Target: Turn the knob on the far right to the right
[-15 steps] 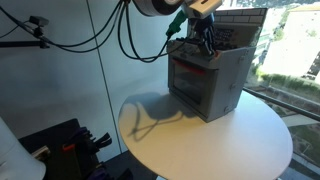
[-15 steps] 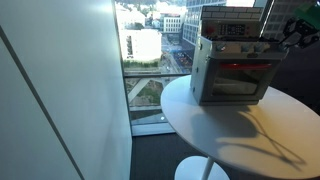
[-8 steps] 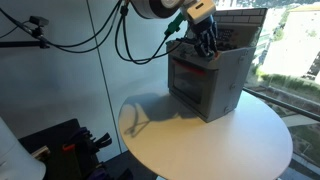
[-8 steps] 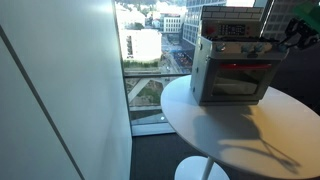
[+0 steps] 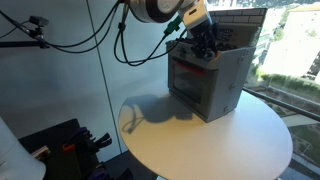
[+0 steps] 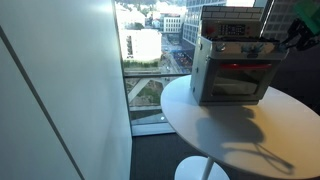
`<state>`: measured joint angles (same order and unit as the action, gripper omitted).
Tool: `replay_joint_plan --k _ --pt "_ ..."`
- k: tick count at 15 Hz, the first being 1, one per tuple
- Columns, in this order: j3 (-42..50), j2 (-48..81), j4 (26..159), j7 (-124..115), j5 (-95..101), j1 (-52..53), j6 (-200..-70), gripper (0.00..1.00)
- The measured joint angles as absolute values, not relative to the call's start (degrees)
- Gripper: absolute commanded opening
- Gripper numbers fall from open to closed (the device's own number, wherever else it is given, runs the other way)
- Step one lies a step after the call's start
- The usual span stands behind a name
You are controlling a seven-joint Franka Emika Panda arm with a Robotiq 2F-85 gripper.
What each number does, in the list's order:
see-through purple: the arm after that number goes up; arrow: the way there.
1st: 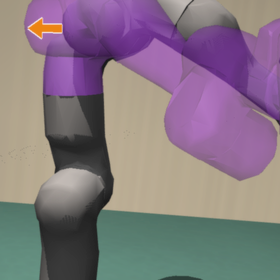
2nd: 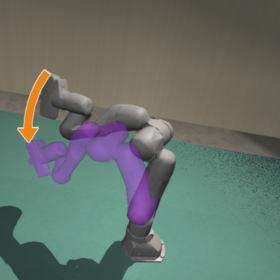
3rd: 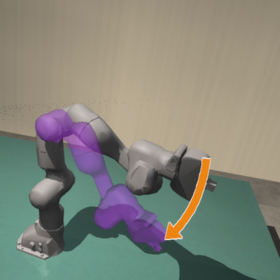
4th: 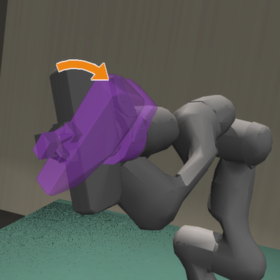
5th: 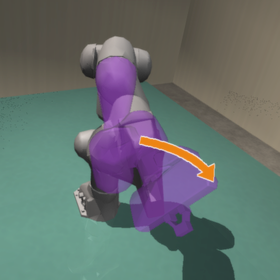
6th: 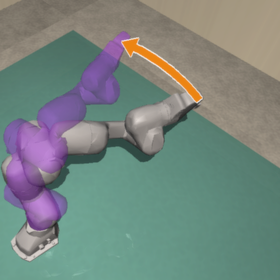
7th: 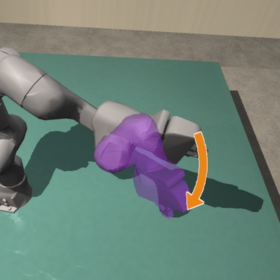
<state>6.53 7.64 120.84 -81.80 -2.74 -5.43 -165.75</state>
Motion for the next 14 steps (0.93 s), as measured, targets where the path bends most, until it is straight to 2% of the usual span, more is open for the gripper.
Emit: replay_joint_plan --k 12,13,14 --pt "6.5 7.3 123.3 -90.9 -3.1 -5.4 -170.7 0.09" --pt "6.5 7.3 123.4 -91.0 -3.1 -5.4 -170.9 0.14" --pt "6.5 7.2 123.5 -91.1 -3.1 -5.4 -171.1 0.56"
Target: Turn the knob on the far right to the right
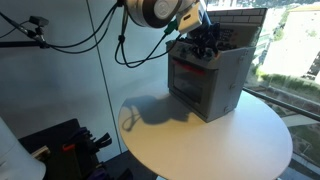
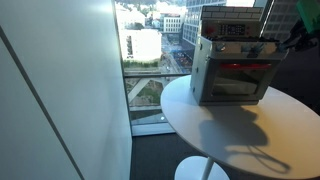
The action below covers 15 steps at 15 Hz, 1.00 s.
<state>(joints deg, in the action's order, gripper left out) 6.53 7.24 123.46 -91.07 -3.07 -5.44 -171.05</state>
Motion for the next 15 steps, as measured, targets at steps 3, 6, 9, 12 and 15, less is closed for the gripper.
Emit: replay_joint_plan --k 3,6,9,12,15 --pt "6.5 7.2 123.5 -91.1 -3.1 -5.4 -171.2 0.71" --pt "6.3 6.6 123.3 -91.1 -3.1 -5.4 -172.0 0.96" --pt "5.8 5.8 123.2 -91.0 -3.1 -5.4 -172.3 1.00" --pt "5.1 4.6 123.1 -90.9 -3.1 -5.4 -172.4 1.00" --pt "4.5 3.7 123.1 -90.2 -3.1 -5.4 -172.4 1.00"
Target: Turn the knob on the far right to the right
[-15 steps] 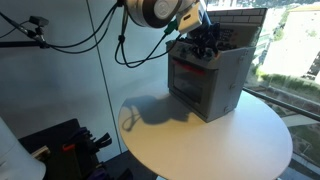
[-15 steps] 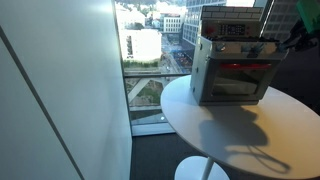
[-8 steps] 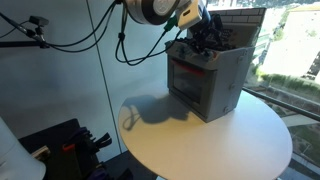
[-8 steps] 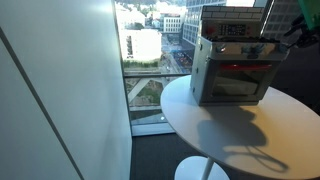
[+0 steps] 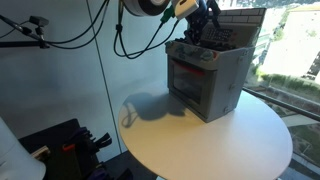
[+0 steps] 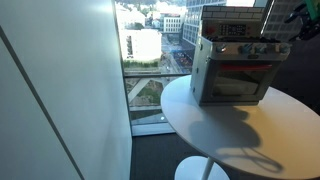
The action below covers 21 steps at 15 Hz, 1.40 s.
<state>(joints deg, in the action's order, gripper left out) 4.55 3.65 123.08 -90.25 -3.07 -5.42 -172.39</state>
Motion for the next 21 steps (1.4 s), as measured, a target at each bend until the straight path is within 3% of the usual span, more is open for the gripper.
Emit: replay_joint_plan --k 6,21 --pt "3.8 1.8 123.4 -85.0 -3.5 -5.4 -169.0 1.00" --pt "5.1 -7.2 124.3 -64.2 -7.1 -6.5 -143.8 1.00"
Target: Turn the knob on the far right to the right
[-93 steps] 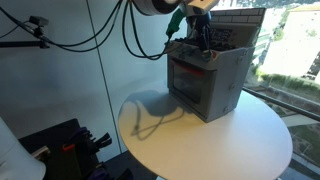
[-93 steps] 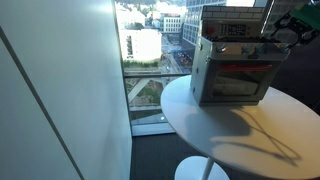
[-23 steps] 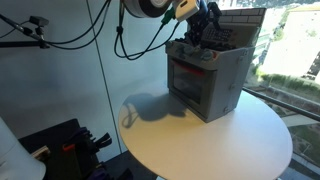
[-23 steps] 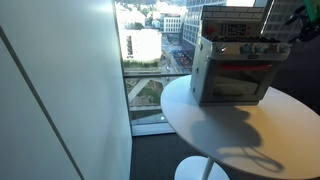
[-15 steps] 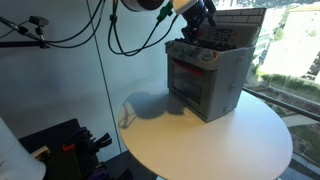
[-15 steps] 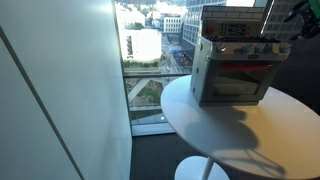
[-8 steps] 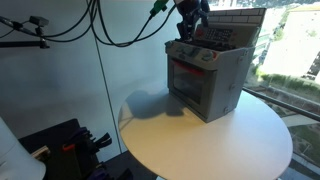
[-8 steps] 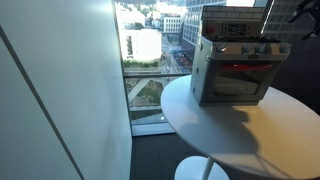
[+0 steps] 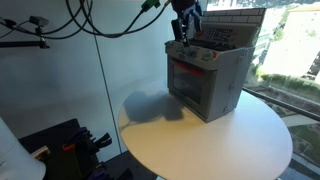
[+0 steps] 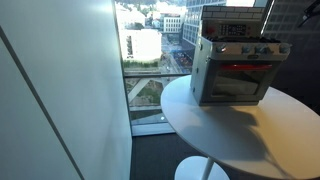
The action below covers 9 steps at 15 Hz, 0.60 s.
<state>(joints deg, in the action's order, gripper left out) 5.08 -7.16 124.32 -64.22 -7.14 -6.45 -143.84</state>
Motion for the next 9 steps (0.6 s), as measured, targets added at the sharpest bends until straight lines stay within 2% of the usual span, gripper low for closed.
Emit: replay_joint_plan --k 9 --pt "5.1 -12.2 124.6 -53.8 -1.5 -7.4 -127.9 1.00"
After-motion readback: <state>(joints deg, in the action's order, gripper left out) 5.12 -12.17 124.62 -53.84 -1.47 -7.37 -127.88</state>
